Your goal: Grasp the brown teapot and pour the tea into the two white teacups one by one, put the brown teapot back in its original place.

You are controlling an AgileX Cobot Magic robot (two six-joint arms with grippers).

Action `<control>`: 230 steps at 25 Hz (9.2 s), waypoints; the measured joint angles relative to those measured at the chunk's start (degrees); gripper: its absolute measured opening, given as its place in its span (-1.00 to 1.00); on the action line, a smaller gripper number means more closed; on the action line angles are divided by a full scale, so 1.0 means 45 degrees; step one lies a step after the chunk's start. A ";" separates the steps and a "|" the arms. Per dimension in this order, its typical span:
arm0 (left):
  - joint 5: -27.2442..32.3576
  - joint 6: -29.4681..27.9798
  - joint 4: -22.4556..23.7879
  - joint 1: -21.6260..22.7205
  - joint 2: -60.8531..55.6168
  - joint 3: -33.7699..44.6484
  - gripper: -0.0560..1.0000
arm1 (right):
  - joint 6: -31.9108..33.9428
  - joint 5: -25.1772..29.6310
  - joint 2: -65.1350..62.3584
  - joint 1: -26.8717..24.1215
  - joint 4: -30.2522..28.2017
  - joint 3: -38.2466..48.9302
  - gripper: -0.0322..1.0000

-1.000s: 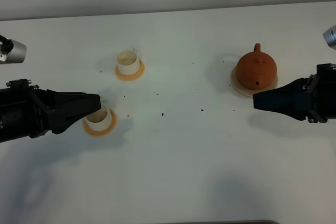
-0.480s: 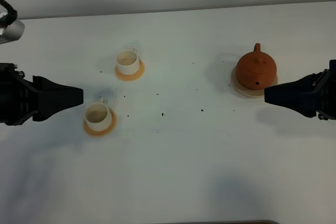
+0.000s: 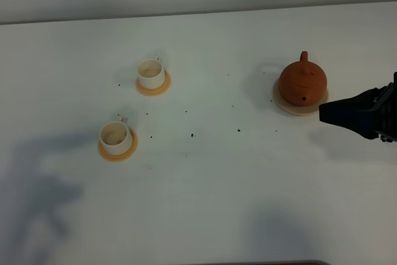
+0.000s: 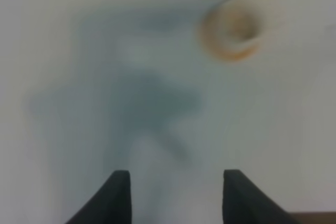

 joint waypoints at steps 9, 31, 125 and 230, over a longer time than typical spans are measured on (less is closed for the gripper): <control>0.0954 -0.1874 0.2847 0.0000 -0.2976 0.1340 -0.16 | 0.0009 -0.0013 0.0000 0.0000 0.0000 0.0000 -0.47; -0.0443 -0.0325 0.0576 0.0000 -0.8005 0.4081 -0.16 | -0.0017 -0.0001 0.0000 0.0231 0.0000 0.0000 -0.47; -0.0519 -0.0323 0.0187 0.1324 -0.9515 0.4081 -0.17 | 0.8722 0.1672 1.4906 0.2704 -1.7613 -1.7648 0.06; -0.0519 -0.0313 0.0176 0.1324 -0.9515 0.4081 -0.17 | 1.2065 0.5278 1.3758 0.2013 -1.4809 -1.5218 0.03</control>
